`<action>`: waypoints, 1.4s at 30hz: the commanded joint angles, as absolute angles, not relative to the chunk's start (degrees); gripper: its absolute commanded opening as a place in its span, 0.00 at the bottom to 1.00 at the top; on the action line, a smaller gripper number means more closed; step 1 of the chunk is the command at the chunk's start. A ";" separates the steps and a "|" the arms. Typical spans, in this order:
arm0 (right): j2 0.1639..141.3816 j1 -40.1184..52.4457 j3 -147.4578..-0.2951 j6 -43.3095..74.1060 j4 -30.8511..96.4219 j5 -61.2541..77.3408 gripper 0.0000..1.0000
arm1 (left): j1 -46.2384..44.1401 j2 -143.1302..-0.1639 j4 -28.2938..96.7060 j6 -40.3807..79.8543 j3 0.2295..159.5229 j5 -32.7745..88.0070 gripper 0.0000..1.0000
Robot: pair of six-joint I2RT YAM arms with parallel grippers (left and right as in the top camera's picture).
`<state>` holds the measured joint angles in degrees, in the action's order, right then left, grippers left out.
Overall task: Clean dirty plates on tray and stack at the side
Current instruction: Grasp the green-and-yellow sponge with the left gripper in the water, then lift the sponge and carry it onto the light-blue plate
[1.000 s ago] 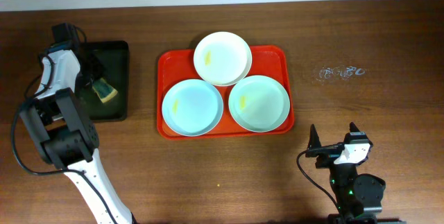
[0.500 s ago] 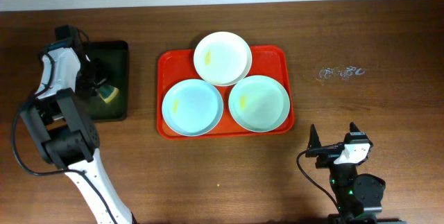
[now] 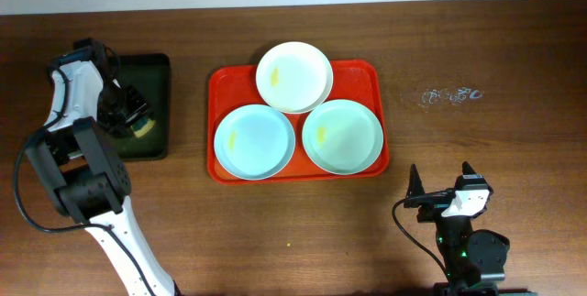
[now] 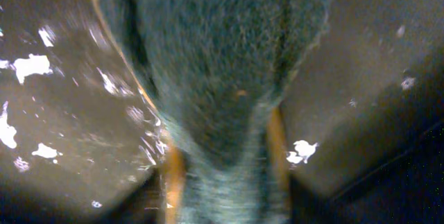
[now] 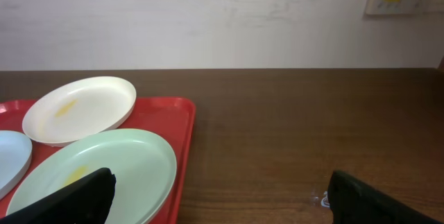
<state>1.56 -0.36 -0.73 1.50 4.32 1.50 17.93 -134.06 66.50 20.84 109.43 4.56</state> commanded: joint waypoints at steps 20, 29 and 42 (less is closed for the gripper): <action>1.28 -0.78 -0.32 1.76 4.49 1.23 0.99 | 22.68 -134.28 66.74 20.97 115.31 4.99 0.00; 1.28 -0.78 -0.32 1.76 4.49 1.23 0.99 | 20.73 -126.63 73.06 20.97 125.93 -0.05 0.00; 1.28 -0.78 -0.32 1.76 4.49 1.21 0.99 | -2.13 -111.90 81.45 15.75 121.27 16.12 0.00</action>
